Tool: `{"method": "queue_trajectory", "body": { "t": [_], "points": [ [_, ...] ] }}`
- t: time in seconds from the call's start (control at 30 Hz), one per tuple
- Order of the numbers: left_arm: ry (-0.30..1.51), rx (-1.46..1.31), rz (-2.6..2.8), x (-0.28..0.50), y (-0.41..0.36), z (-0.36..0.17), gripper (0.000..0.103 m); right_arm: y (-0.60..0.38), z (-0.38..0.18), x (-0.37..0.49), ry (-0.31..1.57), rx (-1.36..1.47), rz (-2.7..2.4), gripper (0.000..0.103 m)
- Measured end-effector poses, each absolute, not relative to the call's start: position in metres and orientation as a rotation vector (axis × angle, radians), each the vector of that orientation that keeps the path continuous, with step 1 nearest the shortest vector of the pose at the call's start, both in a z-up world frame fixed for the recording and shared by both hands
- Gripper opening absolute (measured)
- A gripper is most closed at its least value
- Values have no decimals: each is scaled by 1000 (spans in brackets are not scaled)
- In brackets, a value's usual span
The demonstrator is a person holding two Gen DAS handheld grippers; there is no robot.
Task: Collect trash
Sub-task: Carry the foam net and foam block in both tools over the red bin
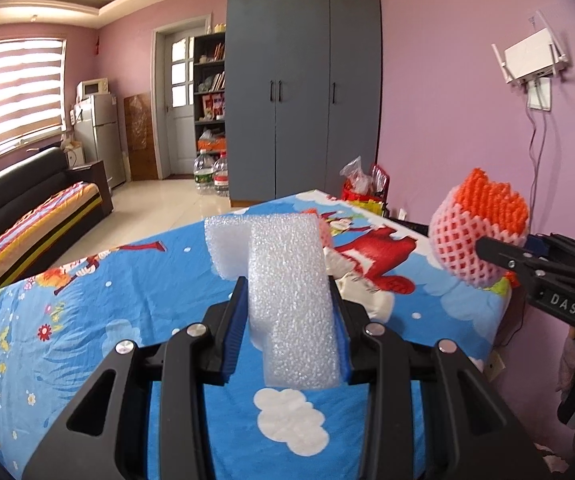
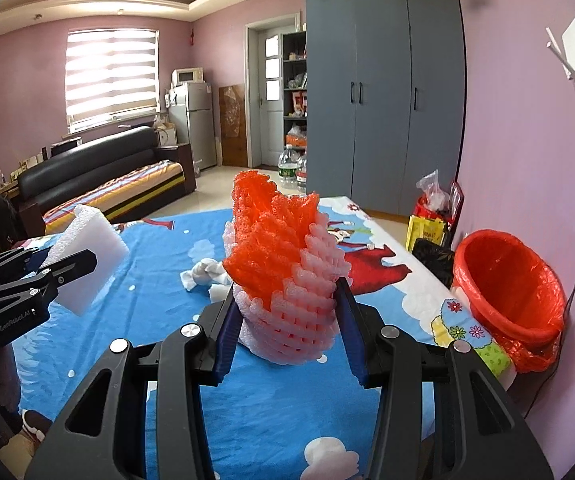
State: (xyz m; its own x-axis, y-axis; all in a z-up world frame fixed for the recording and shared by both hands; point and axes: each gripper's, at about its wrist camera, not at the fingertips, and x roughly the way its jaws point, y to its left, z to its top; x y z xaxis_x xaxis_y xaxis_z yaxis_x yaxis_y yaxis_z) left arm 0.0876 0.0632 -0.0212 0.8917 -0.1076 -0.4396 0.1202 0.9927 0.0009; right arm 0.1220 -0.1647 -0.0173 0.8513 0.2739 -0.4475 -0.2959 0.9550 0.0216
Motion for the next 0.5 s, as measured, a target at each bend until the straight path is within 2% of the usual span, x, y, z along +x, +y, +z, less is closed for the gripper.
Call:
{"method": "queue_trajectory", "body": {
  "t": [0.5],
  "points": [
    [364,72,-200,74,14,9,36,-187,1,92,378,-39,241,44]
  ]
}}
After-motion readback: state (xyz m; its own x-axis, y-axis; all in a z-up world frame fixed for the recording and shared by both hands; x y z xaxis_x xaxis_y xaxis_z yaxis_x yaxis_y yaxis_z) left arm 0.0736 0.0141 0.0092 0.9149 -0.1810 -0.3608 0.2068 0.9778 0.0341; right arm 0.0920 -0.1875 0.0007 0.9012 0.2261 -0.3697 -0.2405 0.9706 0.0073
